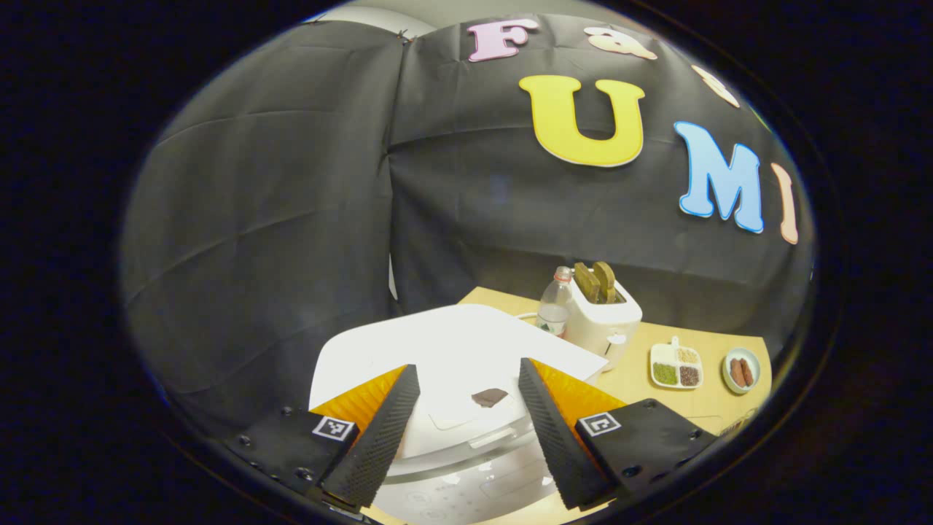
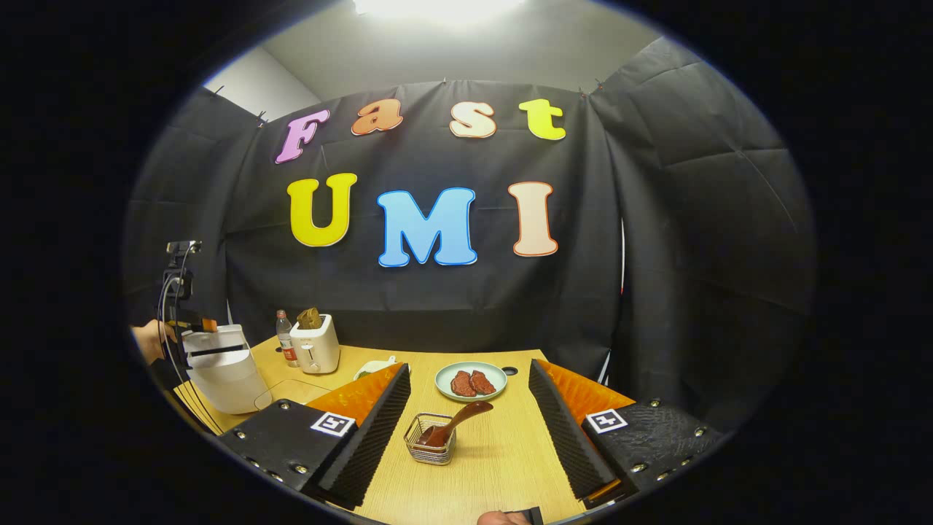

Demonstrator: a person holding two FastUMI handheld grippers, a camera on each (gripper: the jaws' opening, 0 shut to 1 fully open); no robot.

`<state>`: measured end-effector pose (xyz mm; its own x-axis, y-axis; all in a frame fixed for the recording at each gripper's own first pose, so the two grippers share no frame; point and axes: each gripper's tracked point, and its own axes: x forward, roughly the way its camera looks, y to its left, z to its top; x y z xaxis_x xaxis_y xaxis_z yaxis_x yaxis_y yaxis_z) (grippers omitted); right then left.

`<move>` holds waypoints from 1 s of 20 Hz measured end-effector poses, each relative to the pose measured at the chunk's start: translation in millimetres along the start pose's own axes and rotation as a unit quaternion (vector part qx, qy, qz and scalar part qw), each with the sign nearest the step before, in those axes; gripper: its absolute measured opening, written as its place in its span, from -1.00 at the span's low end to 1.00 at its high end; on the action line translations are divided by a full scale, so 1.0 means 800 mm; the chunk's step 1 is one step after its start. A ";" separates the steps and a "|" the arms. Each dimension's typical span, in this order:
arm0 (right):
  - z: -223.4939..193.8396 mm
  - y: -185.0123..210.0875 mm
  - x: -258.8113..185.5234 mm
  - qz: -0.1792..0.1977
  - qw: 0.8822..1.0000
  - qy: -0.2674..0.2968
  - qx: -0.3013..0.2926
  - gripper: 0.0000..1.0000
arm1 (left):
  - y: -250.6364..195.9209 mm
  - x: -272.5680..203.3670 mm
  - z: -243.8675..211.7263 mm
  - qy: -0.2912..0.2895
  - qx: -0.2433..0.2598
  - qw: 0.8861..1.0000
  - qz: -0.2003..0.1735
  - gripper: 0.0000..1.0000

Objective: Close the left gripper, press the button to open the rice cooker; take a wooden spoon from the chopstick holder with the right hand, scoop a spoonful of rice and pour it into the rice cooker, then put the wooden spoon back into the chopstick holder.

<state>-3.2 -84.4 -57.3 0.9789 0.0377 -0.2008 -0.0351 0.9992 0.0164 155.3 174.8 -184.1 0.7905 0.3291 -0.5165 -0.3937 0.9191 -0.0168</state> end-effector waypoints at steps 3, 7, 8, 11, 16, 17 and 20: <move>-0.003 -0.005 0.002 -0.001 1.000 0.003 -0.001 0.99 | -0.002 0.003 -0.023 0.015 0.005 1.000 0.003 0.92; -0.002 -0.003 0.003 -0.001 1.000 0.004 -0.006 0.99 | -0.005 0.007 -0.036 0.024 0.015 1.000 0.005 0.92; -0.003 0.001 0.004 0.002 1.000 0.004 -0.005 0.99 | -0.005 0.008 -0.037 0.026 0.016 1.000 0.005 0.94; -0.004 0.008 0.008 0.005 1.000 0.005 -0.011 0.99 | -0.008 0.009 -0.048 0.033 0.028 0.999 0.000 0.93; 0.002 0.033 0.014 0.015 1.000 0.001 -0.019 0.99 | -0.007 0.010 -0.046 0.014 0.016 1.000 -0.002 0.96; 0.005 0.037 0.017 0.014 1.000 -0.001 -0.023 0.99 | -0.008 0.008 -0.043 0.004 0.023 1.000 -0.012 0.95; 0.024 0.054 0.024 0.020 0.999 -0.010 -0.023 0.99 | -0.028 -0.016 -0.028 -0.016 0.012 0.999 -0.049 0.99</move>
<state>18.3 -40.7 -41.7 0.9805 0.0772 -0.1809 -0.0823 0.9964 -0.0208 143.9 145.0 -196.5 0.8395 0.2430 -0.4860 -0.3023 0.9521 -0.0461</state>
